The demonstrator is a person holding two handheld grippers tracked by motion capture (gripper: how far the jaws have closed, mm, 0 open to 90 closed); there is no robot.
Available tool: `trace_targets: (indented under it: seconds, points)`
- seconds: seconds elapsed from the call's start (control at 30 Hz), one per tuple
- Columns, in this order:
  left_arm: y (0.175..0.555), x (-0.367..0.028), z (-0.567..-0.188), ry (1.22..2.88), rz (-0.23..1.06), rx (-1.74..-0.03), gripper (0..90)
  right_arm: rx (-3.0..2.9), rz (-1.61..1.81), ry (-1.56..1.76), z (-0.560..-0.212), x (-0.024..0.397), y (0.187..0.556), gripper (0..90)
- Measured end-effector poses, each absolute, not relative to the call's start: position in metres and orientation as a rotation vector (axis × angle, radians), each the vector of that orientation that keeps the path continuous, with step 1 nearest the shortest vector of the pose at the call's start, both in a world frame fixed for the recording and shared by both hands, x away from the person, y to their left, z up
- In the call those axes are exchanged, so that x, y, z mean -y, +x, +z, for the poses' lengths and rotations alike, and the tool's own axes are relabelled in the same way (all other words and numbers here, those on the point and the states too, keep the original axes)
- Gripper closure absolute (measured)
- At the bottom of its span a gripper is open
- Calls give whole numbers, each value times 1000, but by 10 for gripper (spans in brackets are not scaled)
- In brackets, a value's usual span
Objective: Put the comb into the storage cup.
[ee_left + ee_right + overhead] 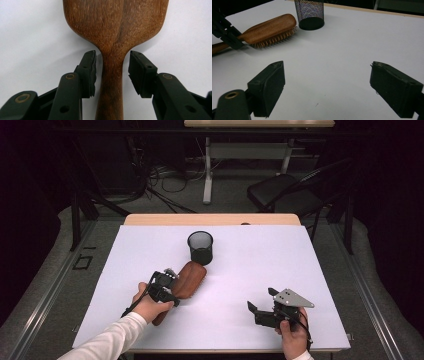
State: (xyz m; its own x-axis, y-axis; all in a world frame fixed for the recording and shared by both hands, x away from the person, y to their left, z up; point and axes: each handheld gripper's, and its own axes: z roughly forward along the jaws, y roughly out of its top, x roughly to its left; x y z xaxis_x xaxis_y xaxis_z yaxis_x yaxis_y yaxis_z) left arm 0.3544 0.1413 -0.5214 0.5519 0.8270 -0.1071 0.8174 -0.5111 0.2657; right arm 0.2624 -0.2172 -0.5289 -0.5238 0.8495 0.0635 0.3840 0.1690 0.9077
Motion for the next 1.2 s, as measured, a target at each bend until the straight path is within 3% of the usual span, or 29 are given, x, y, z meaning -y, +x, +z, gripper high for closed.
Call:
trace_targets:
  seconds: [0.6, 1.2]
  points:
    - [354, -139, -524, 2502, 62, -1375, 677, -1992, 1319, 1165, -529, 217, 262, 127]
    - [352, -139, -526, 2490, 59, -1376, 716, -1993, 1316, 1164, -529, 217, 263, 129]
